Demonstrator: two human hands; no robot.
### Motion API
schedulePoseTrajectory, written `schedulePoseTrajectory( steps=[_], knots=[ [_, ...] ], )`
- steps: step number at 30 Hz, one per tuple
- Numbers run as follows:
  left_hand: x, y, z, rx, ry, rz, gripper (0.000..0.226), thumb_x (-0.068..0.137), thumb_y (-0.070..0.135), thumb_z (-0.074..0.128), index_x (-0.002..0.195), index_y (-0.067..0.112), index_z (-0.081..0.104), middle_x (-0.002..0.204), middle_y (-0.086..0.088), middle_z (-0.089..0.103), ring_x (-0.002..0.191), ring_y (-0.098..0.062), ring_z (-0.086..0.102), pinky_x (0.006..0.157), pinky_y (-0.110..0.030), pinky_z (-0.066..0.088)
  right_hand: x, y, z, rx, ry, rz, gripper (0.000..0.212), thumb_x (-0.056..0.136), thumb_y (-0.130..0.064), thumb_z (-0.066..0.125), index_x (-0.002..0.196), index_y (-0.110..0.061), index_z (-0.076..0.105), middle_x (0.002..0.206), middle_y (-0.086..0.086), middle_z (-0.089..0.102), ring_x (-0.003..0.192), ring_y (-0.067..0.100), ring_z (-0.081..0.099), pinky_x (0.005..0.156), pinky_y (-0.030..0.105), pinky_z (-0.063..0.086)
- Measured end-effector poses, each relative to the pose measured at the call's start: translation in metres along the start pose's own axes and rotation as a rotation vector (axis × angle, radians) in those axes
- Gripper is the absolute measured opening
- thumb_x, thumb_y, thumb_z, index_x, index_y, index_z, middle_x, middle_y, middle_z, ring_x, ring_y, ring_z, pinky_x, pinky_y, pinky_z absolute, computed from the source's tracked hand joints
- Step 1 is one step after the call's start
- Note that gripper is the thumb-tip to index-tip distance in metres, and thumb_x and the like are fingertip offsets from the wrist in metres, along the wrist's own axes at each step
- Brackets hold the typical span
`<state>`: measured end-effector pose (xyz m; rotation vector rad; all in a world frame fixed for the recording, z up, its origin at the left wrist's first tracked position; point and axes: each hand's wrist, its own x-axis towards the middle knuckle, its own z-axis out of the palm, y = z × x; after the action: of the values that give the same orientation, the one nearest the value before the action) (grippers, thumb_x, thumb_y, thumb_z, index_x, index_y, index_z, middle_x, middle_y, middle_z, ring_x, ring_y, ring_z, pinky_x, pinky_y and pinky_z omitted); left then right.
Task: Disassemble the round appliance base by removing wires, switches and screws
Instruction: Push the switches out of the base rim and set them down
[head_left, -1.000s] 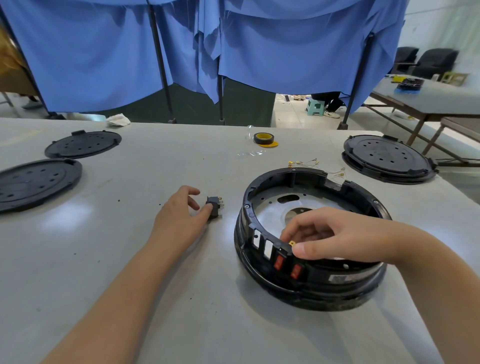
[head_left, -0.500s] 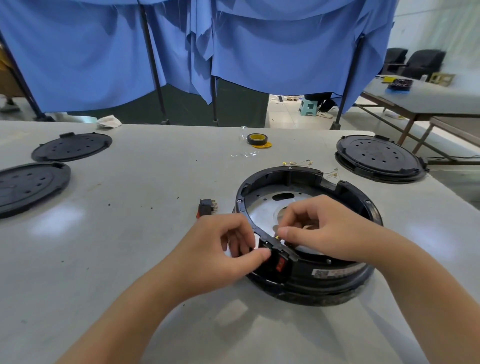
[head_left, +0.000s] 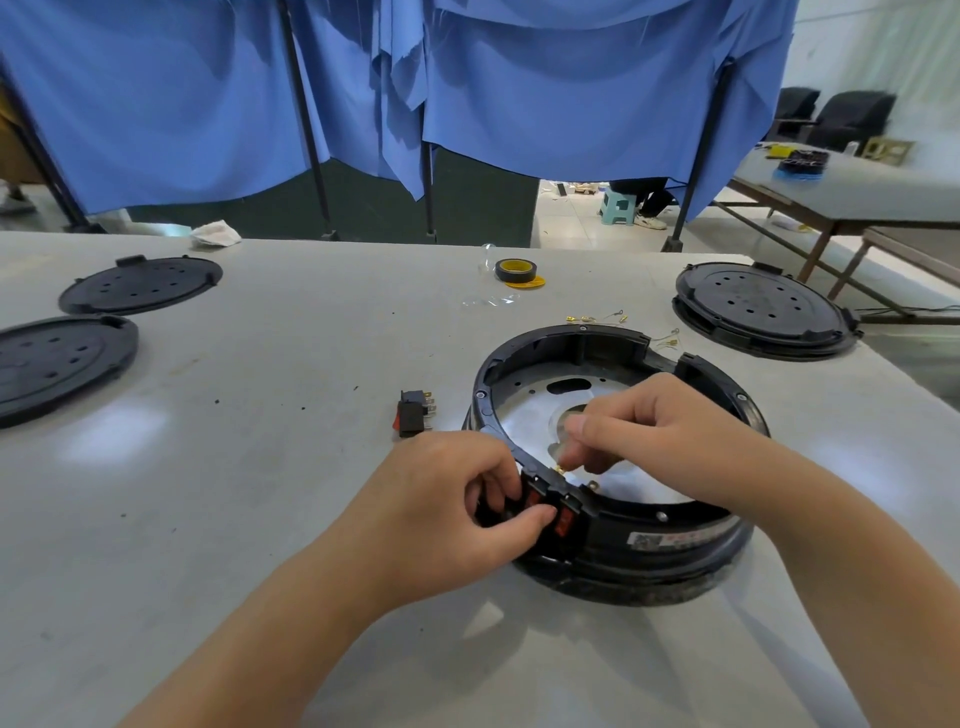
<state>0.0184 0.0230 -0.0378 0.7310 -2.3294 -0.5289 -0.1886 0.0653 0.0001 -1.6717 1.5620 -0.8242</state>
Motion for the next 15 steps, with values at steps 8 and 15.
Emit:
schedulePoseTrajectory(
  steps=[8,15],
  knots=[
    [-0.001,0.006,0.001,0.067,0.011,-0.013,0.024,0.069,0.047,0.061,0.063,0.025,0.053,0.056,0.009,0.054,0.055,-0.01,0.05,0.05,-0.011,0.03,-0.001,0.001,-0.004,0.043,-0.045,-0.035,0.025,0.091,-0.025,0.06,0.078,-0.016,0.079,0.081,-0.003,0.073,0.084,0.018,0.067,0.085,0.029,0.054],
    [-0.001,0.008,0.002,0.18,0.057,0.008,0.025,0.071,0.046,0.06,0.063,0.023,0.054,0.055,0.017,0.045,0.049,0.003,0.04,0.049,-0.012,0.031,0.009,-0.002,0.008,-0.033,-0.048,0.114,0.026,0.091,-0.038,0.056,0.079,-0.02,0.071,0.071,-0.007,0.072,0.072,0.012,0.066,0.073,0.031,0.057]
  ],
)
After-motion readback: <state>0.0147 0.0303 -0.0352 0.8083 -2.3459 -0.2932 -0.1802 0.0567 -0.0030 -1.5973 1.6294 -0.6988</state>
